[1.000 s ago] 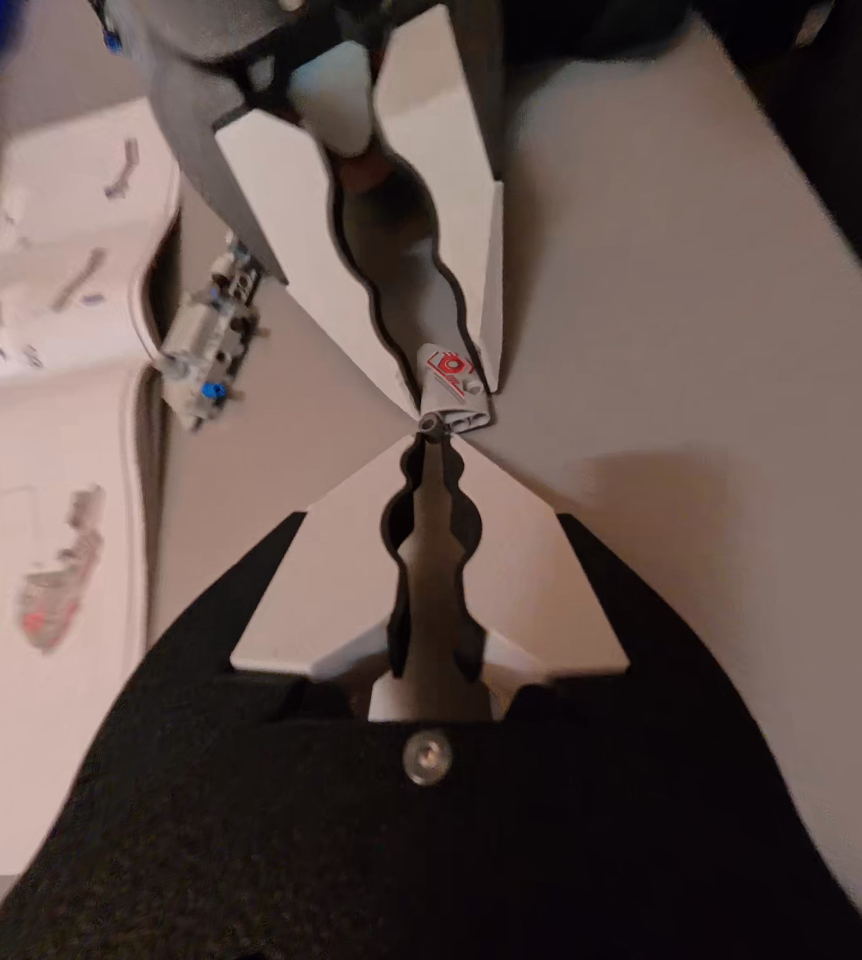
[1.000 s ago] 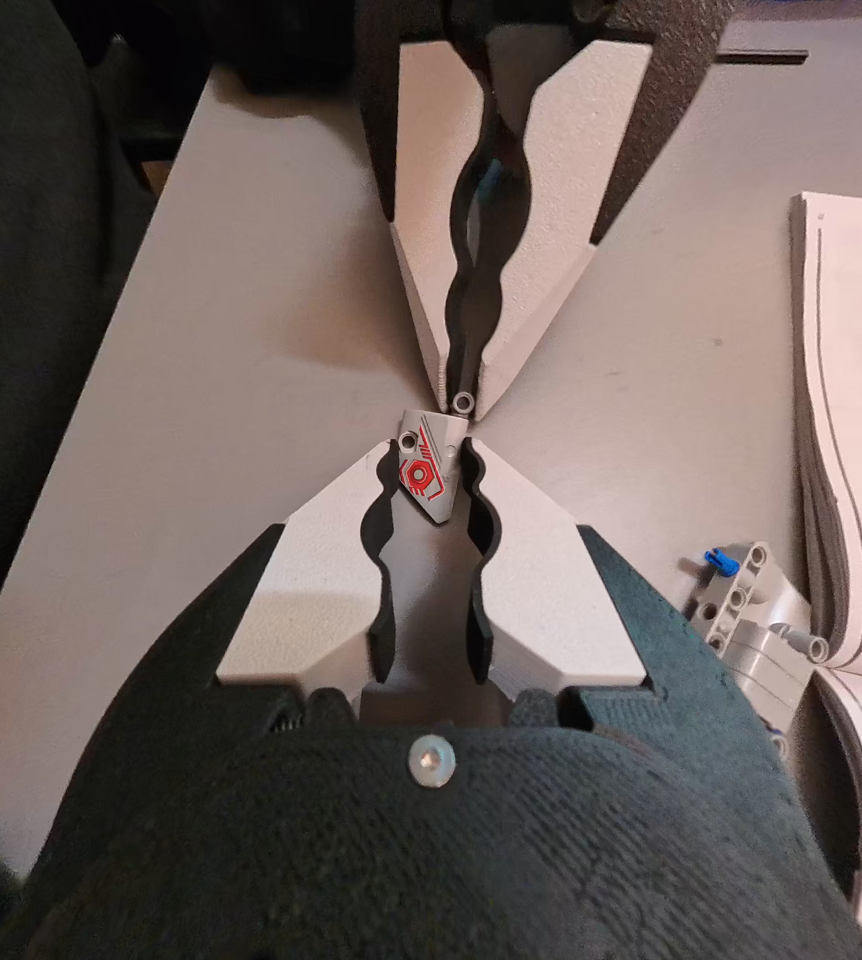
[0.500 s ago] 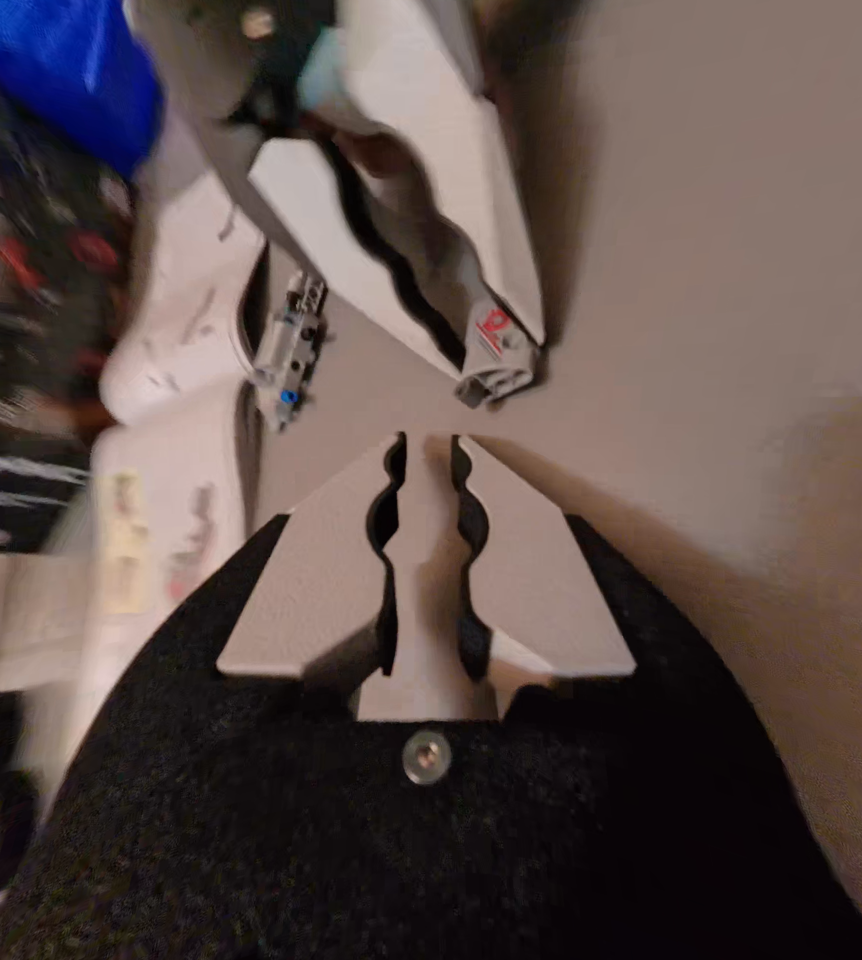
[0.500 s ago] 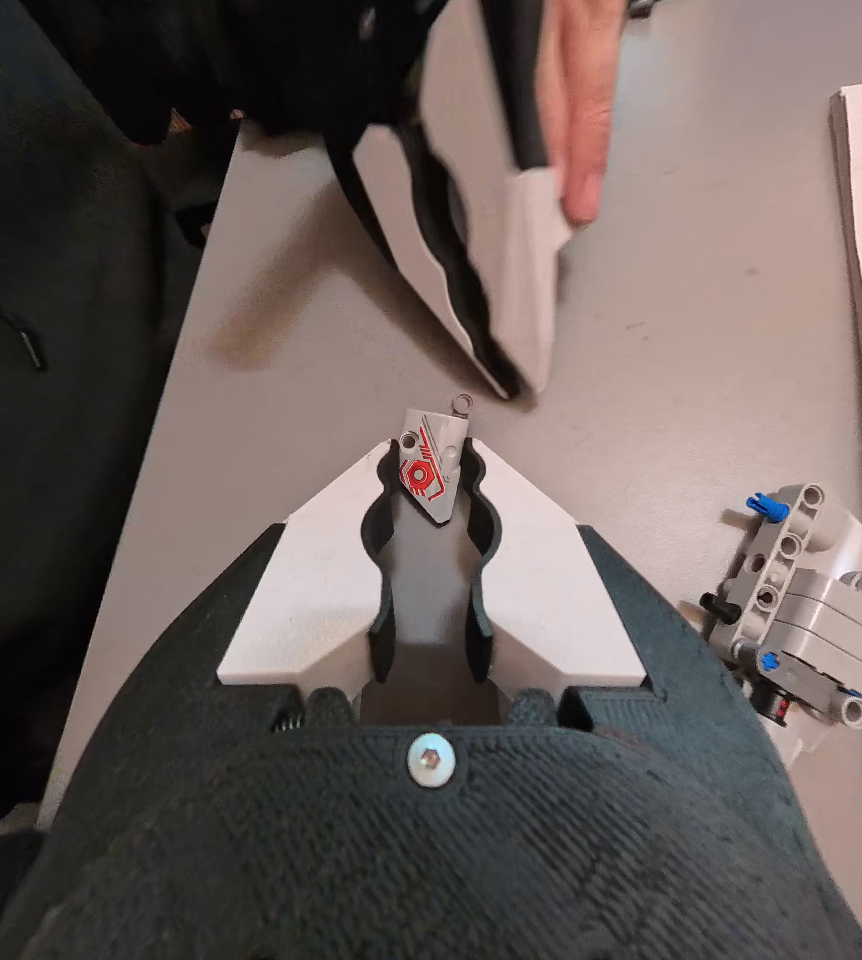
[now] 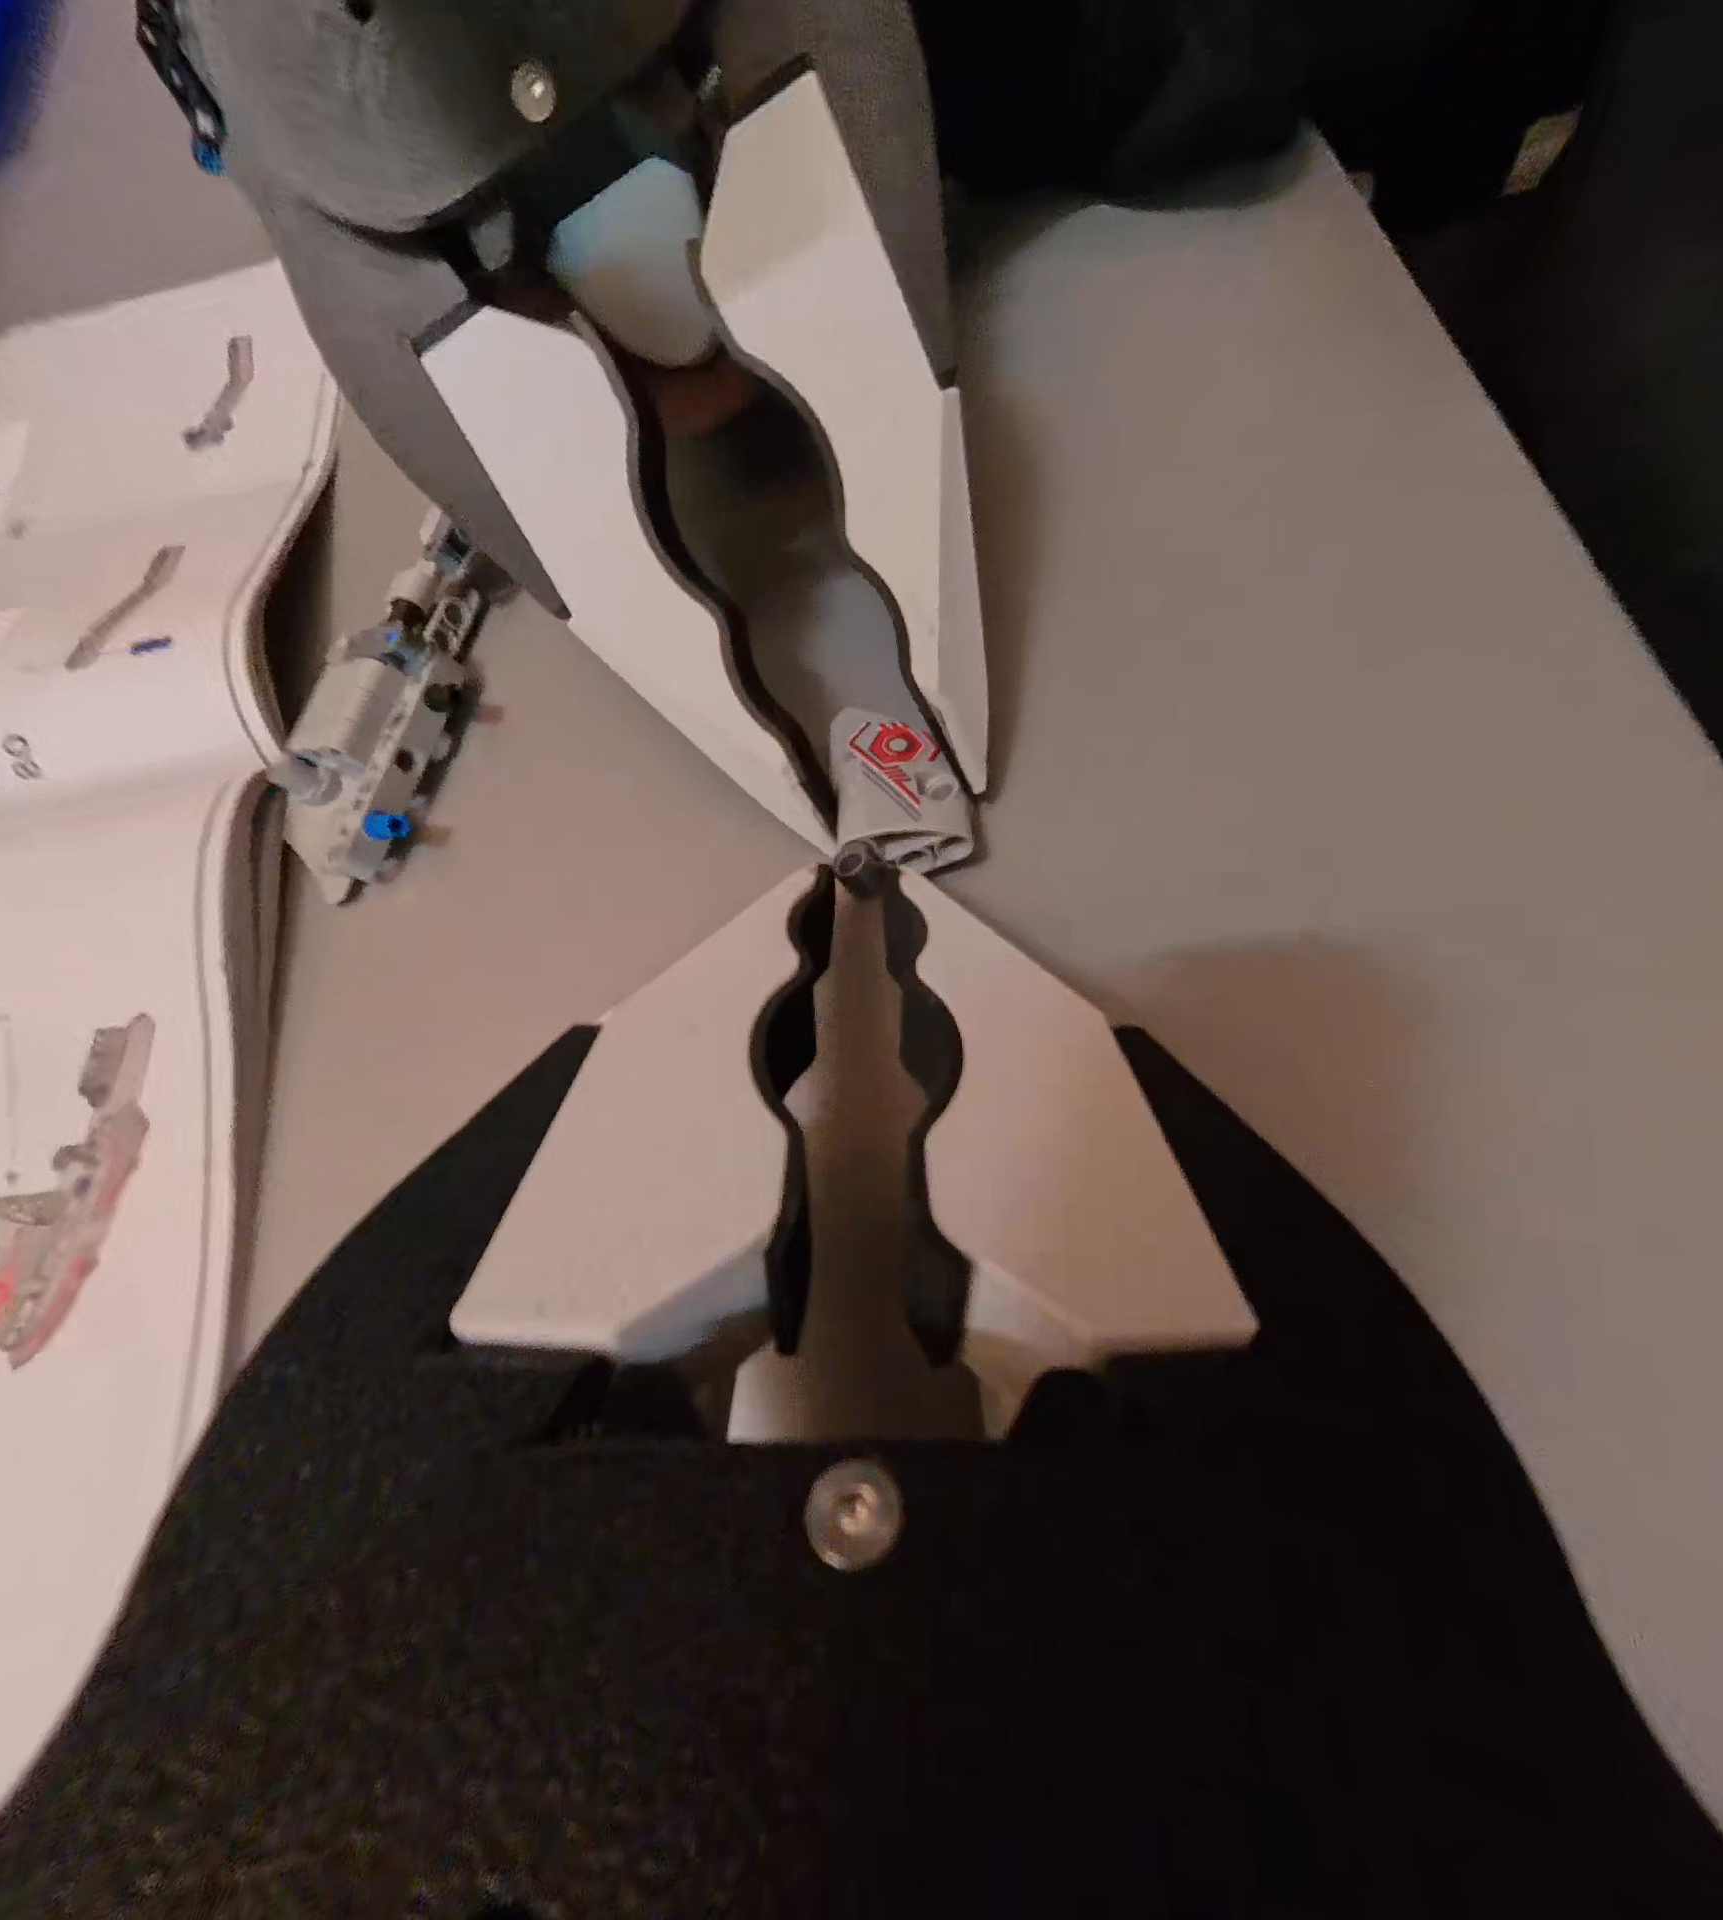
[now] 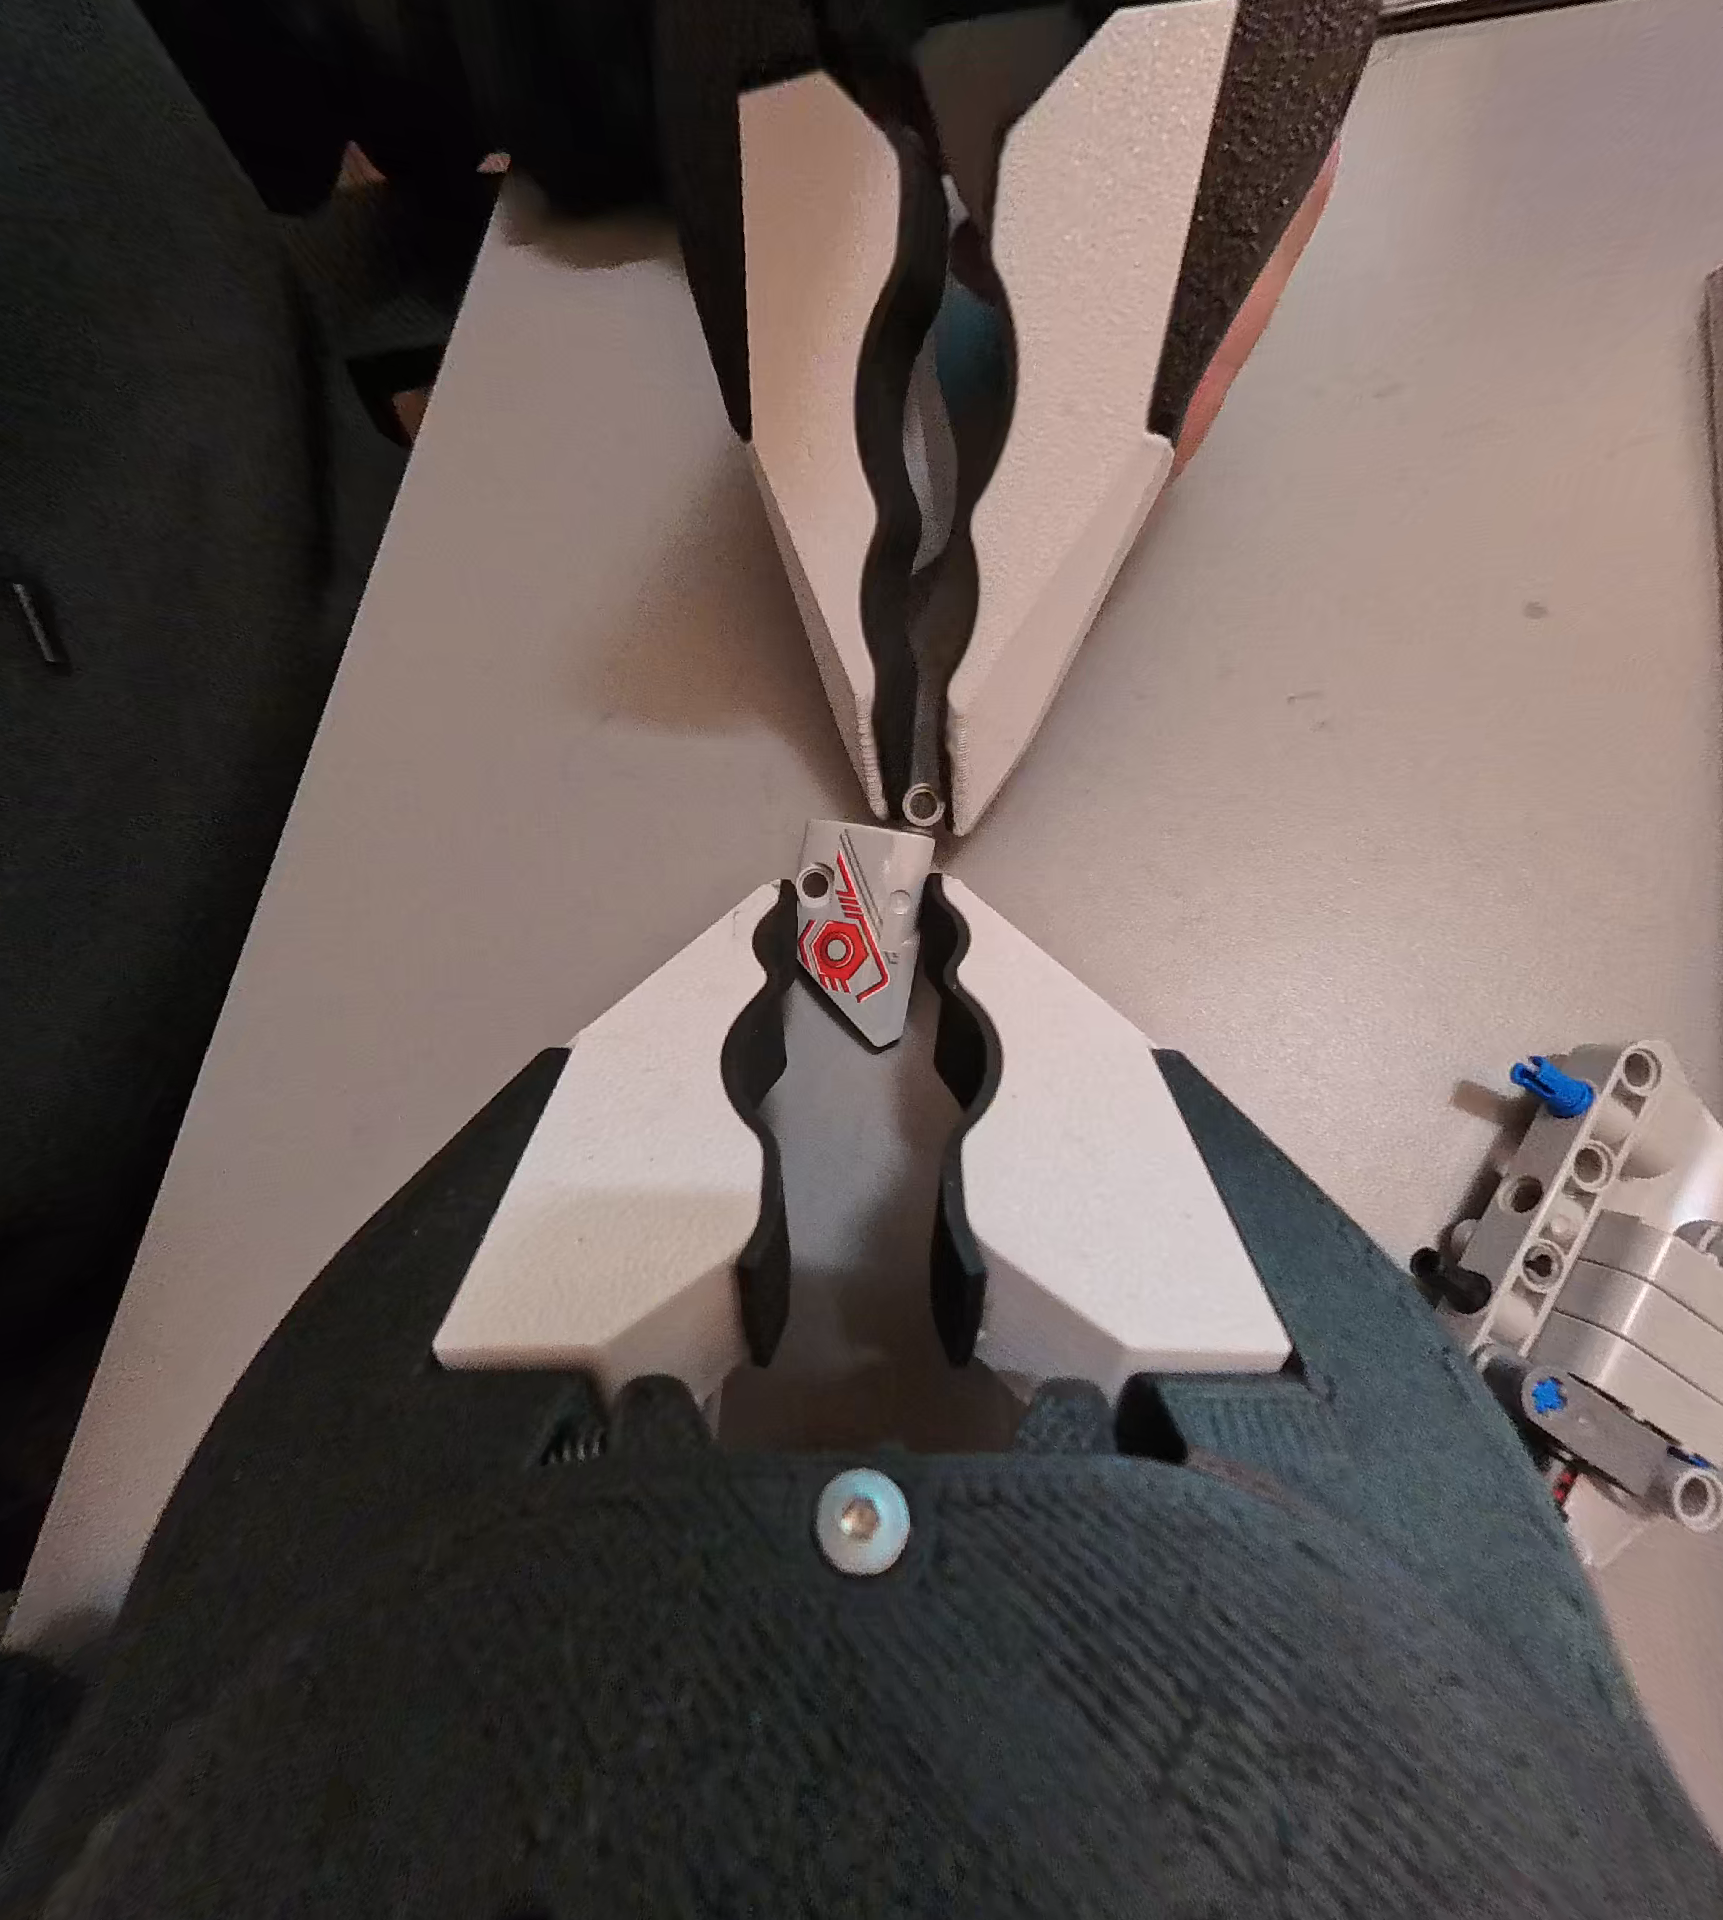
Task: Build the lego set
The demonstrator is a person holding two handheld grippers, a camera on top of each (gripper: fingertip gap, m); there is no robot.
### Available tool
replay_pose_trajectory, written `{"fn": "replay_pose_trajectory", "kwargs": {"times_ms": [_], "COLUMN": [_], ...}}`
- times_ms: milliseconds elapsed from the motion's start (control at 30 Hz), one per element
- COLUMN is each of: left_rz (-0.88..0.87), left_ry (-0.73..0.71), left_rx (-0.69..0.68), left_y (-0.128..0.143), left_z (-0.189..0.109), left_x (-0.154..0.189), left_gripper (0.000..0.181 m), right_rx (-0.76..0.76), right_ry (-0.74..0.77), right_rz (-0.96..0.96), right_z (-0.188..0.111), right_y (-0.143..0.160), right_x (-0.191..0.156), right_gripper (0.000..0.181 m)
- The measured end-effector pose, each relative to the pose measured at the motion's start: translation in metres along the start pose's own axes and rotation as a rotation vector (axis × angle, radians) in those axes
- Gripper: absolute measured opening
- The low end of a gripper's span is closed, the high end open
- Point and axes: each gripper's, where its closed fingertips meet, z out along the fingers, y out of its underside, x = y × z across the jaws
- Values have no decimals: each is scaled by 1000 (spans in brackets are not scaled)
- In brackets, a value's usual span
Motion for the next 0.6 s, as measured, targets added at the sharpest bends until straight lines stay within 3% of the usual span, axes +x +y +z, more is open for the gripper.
{"fn": "replay_pose_trajectory", "kwargs": {"times_ms": [33, 133, 233, 333, 400, 600], "left_rz": [53, 422, 775, 928, 809, -49], "left_ry": [-25, -197, -378, -451, -427, -130], "left_rx": [3, -10, -149, -229, -183, -14], "left_y": [0, -2, -3, -4, -3, 9], "left_z": [0, 1, 0, 0, 0, -11], "left_x": [-2, -8, -16, -20, -20, -21], "left_gripper": [5, 5, 6, 6, 7, 29], "right_rx": [0, 11, 44, 61, 63, 36], "right_ry": [-3, -17, -44, -46, -42, 94], "right_rz": [6, 64, 172, 218, 217, 123], "right_z": [0, -2, -6, -8, -8, -7], "right_y": [0, 0, -1, -1, -1, 1], "right_x": [0, 1, 4, 6, 6, 16], "right_gripper": [23, 22, 22, 23, 23, 22]}}
